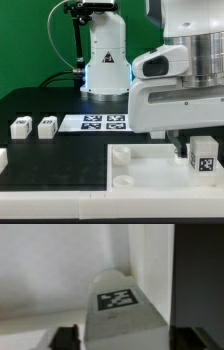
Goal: Assemble one leg
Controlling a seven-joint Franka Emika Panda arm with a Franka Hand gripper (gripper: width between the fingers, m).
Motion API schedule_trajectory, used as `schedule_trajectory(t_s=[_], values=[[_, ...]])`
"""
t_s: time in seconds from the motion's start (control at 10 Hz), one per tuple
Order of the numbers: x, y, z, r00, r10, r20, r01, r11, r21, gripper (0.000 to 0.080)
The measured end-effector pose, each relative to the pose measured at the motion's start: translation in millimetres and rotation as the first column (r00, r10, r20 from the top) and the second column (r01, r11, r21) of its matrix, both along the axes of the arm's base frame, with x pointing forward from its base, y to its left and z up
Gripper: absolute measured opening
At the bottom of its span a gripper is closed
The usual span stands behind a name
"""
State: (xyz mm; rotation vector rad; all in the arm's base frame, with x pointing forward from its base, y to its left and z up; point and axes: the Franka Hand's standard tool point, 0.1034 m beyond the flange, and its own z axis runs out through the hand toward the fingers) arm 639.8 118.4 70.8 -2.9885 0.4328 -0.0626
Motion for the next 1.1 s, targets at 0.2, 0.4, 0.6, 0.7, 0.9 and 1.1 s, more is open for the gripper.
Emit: schedule_trajectory(t_s=[0.2,0.4,0.6,0.7,0.9,1.1], values=[[-0.3,-1.8,-0.3,0.97,-0.242,-0.033,0.242,0.97,0.005,0.0298],[0.7,-0.8,0.3,0.758,-0.647,-0.084,0.647,0.762,-0.021,0.0298],[1.9,-3.1,-0.9,0.438,-0.886,-0.152,0.895,0.446,-0.023,0.0298],[1.5,-4.4,-1.3,0.304,-0.936,-0.179,0.949,0.314,-0.03,0.0298],[-0.3,-4.6,-2.5,0.141,-0.97,-0.2,0.987,0.153,-0.049,0.0297],[-0.8,-4.5,-3.2,0.17,-0.965,-0.198,0.982,0.182,-0.047,0.0306]])
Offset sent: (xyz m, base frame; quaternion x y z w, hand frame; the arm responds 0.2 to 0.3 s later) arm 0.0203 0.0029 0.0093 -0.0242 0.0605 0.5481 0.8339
